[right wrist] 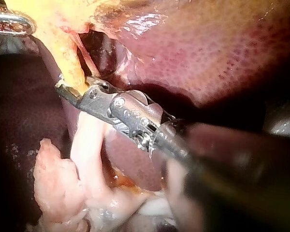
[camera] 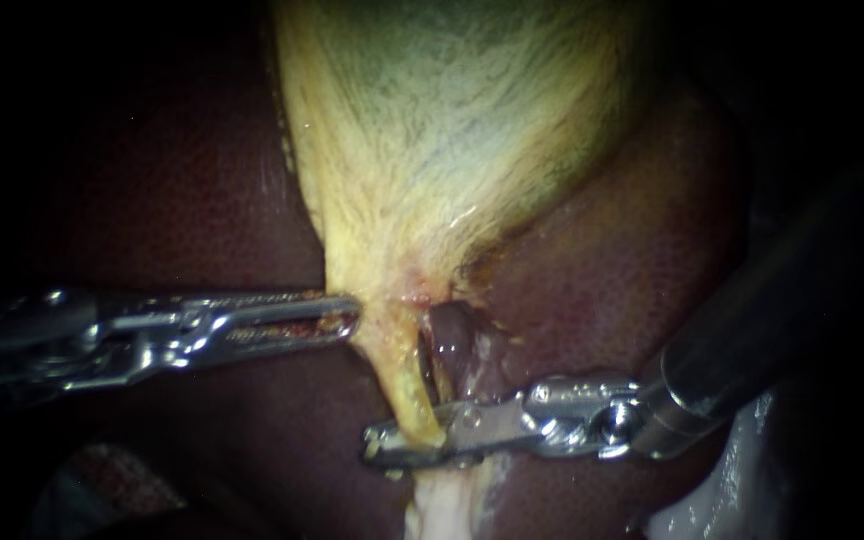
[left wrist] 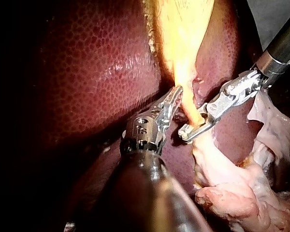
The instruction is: Going back second clip left tube
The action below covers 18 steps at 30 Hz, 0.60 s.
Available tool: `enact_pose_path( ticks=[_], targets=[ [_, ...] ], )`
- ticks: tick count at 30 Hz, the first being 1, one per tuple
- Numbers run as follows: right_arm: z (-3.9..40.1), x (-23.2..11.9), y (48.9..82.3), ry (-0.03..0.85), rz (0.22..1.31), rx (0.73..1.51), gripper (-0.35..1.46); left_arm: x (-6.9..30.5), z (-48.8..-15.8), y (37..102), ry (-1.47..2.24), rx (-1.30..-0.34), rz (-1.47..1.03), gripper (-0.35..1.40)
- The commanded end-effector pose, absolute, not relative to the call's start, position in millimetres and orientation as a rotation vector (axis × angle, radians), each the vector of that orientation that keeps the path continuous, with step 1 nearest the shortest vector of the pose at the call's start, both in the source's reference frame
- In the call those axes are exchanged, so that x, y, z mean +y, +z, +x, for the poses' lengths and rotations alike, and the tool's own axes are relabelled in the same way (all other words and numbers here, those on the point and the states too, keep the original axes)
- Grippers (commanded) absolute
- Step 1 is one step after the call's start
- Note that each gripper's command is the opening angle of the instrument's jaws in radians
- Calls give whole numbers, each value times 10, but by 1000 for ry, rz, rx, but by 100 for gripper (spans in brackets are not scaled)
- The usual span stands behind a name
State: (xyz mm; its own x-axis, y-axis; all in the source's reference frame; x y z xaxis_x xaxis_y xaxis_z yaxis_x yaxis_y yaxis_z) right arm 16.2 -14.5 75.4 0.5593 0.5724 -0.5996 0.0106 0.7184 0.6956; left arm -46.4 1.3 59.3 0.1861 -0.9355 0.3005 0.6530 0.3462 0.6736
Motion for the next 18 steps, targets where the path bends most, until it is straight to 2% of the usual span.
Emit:
enact_pose_path(
  ticks=[1, 9, 10, 11, 13, 16, 18],
  targets=[
    [163, -145, 753, 367, 711, 931, -35, 13, -464, 594, -1171, -762, 445, -8],
    [168, -145, 754, 370, 710, 936, -35, 13, -464, 593, -1171, -762, 445, -8],
    [169, -144, 754, 372, 711, 942, -30, 13, -464, 593, -1171, -762, 445, -8],
    [170, -144, 755, 375, 712, 954, -10, 13, -464, 593, -1171, -762, 445, -8],
    [172, -142, 756, 374, 710, 973, 11, 12, -464, 593, -1171, -762, 445, -8],
    [173, -141, 757, 335, 687, 996, 35, 12, -464, 593, -1171, -762, 445, -8],
    [174, -141, 758, 299, 665, 1010, 42, 12, -464, 593, -1171, -762, 445, -8]
  ],
)
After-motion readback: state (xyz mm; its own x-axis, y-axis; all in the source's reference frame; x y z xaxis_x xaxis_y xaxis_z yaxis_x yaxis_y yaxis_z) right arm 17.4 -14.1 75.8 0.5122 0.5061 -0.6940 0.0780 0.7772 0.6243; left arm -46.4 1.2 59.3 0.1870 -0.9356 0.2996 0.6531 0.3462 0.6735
